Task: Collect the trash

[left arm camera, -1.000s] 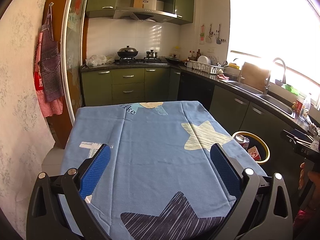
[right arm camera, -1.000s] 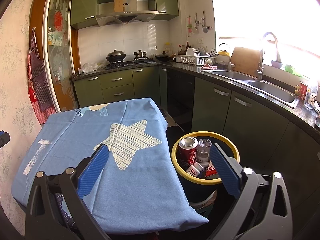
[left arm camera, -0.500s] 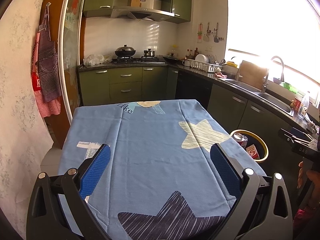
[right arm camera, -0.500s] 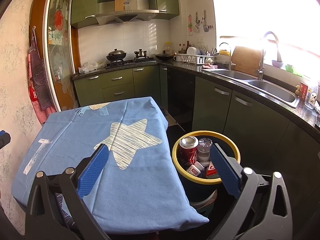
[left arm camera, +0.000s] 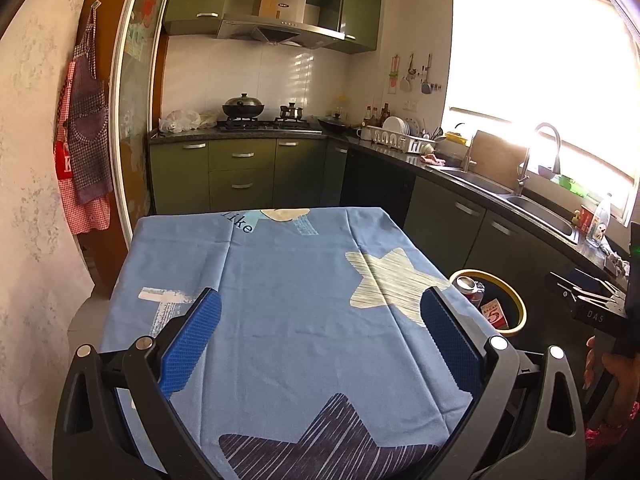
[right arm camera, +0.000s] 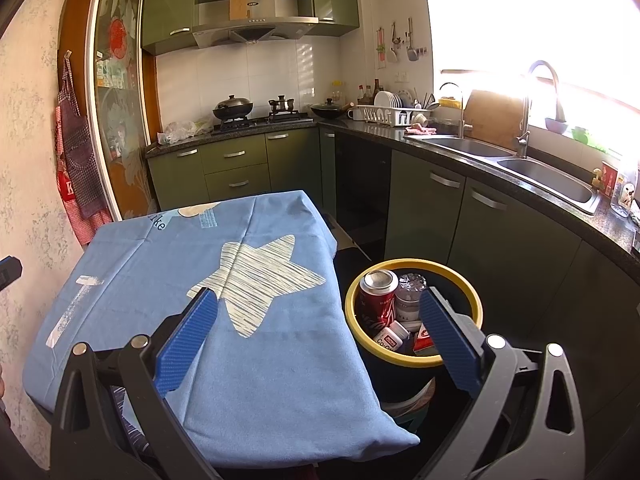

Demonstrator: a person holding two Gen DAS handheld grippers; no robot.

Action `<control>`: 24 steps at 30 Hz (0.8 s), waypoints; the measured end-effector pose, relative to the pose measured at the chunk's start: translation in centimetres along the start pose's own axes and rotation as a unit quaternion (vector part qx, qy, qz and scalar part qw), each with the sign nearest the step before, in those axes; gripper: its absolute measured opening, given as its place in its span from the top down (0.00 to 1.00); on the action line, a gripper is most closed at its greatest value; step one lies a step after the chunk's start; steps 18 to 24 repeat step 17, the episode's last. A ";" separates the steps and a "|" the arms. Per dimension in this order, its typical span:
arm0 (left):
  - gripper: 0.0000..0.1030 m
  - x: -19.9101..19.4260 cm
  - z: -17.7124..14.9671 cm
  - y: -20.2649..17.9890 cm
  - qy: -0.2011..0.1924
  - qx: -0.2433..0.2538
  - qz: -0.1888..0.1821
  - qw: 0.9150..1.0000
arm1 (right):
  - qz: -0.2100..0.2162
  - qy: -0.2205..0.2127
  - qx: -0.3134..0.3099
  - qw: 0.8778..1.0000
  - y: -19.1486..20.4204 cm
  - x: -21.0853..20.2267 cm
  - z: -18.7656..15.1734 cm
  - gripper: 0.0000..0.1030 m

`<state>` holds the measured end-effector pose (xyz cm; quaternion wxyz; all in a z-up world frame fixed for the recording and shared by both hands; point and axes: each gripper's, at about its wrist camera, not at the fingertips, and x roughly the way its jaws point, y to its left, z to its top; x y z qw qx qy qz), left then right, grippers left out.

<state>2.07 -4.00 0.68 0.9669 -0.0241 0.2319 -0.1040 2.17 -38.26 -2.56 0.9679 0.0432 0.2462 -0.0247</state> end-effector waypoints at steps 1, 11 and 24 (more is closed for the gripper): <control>0.05 0.1 0.1 0.0 0.000 0.001 0.001 1.000 | 0.000 0.001 0.000 1.000 -0.1 0.1 -0.1 0.07; 0.05 5.2 1.1 1.2 0.040 0.013 0.025 0.999 | 0.000 0.024 -0.005 1.000 -0.1 3.0 0.1 0.07; 0.05 14.7 2.1 5.1 0.105 0.004 0.064 0.992 | 0.055 0.068 -0.024 0.996 2.4 10.8 2.8 0.07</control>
